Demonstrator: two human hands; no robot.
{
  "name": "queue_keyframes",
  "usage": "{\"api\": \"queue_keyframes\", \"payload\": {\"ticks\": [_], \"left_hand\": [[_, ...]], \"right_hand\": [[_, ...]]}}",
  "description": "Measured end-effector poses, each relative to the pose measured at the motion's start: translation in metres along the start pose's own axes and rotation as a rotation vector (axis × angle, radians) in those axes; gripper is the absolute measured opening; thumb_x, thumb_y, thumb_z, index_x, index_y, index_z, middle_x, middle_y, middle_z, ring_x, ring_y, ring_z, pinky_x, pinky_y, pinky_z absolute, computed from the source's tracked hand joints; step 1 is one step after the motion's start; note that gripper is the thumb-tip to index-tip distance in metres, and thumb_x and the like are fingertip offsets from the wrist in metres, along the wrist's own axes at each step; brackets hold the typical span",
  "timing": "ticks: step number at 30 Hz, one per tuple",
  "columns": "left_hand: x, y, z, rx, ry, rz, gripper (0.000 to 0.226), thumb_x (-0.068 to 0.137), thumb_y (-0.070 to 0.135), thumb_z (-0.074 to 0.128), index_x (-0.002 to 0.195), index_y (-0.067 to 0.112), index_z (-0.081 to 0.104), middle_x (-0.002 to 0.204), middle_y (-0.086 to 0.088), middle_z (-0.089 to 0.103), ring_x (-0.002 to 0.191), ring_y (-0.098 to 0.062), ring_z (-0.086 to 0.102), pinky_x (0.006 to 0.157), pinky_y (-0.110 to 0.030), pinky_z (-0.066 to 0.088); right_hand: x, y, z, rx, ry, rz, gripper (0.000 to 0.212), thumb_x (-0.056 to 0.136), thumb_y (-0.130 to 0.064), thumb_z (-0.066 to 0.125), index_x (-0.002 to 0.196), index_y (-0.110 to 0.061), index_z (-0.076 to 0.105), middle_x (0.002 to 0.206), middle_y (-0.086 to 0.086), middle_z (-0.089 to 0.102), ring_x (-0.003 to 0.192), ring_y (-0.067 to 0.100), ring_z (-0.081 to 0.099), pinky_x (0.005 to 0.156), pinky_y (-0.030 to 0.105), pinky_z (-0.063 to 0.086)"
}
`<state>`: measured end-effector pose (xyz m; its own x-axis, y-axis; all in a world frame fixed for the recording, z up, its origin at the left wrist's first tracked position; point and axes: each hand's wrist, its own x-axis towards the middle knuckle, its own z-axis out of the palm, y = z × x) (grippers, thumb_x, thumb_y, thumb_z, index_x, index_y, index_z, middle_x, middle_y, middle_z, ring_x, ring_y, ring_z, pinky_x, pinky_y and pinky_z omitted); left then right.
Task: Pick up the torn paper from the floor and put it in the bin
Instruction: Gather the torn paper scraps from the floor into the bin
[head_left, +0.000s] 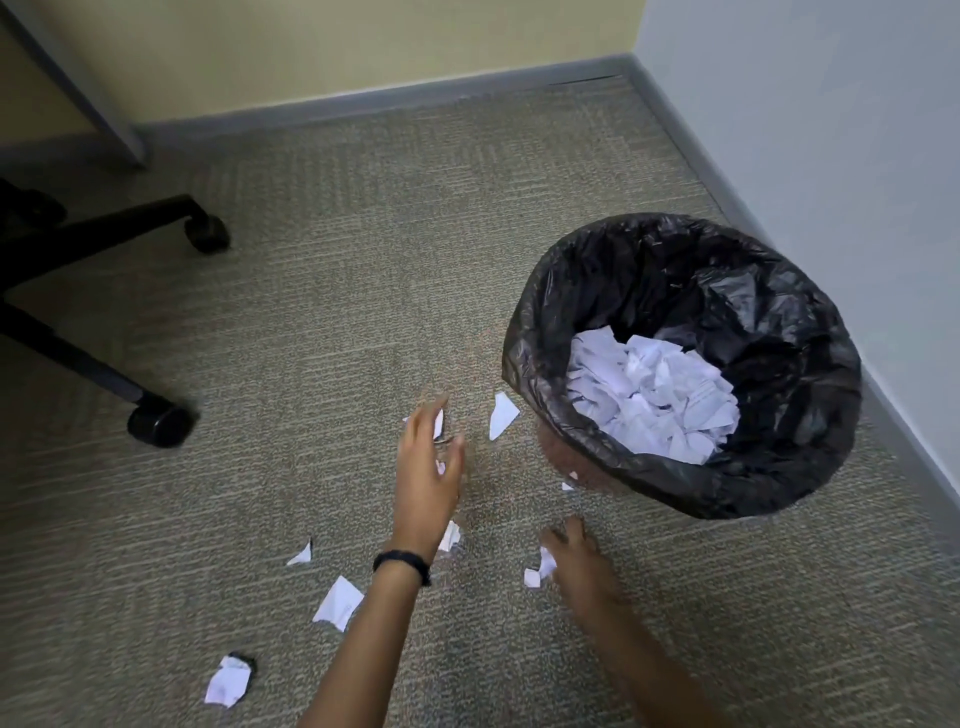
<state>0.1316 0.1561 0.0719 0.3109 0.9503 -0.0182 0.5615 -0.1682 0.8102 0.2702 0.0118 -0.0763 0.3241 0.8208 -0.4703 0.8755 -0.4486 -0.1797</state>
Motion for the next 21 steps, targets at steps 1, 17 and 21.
{"api": "queue_keyframes", "payload": {"ticks": [1,17,21], "left_hand": [[-0.008,-0.032,0.006,0.101,-0.046,-0.069,0.051,0.093,0.019,0.055,0.141,0.019,0.036,0.144,-0.004,0.035,0.133,-0.021,0.036,0.111,-0.036,0.033],[-0.057,-0.152,0.028,0.526,-0.626,-0.282,0.091,0.089,0.016,0.060,0.151,0.019,-0.008,0.154,-0.016,-0.024,0.146,-0.034,-0.010,0.115,-0.038,0.028],[-0.058,-0.151,0.031,0.573,-0.626,-0.287,0.090,0.090,0.009,0.058,0.151,0.023,-0.006,0.154,-0.017,-0.026,0.145,-0.036,-0.012,0.113,-0.038,0.030]], "right_hand": [[0.000,0.000,-0.001,0.005,-0.018,-0.004,0.057,0.018,-0.024,0.094,0.066,-0.028,0.063,0.075,0.005,0.056,0.045,0.016,0.056,0.029,0.026,0.042],[0.000,0.003,-0.003,0.303,-0.048,-0.142,0.040,0.087,-0.005,0.050,0.125,-0.017,0.052,0.130,0.007,0.043,0.106,0.025,0.056,0.087,0.031,0.044],[-0.010,-0.001,0.004,0.287,-0.101,-0.253,0.072,0.076,-0.011,0.055,0.136,-0.040,0.028,0.131,-0.005,0.030,0.110,0.019,0.054,0.081,0.034,0.053]]}}
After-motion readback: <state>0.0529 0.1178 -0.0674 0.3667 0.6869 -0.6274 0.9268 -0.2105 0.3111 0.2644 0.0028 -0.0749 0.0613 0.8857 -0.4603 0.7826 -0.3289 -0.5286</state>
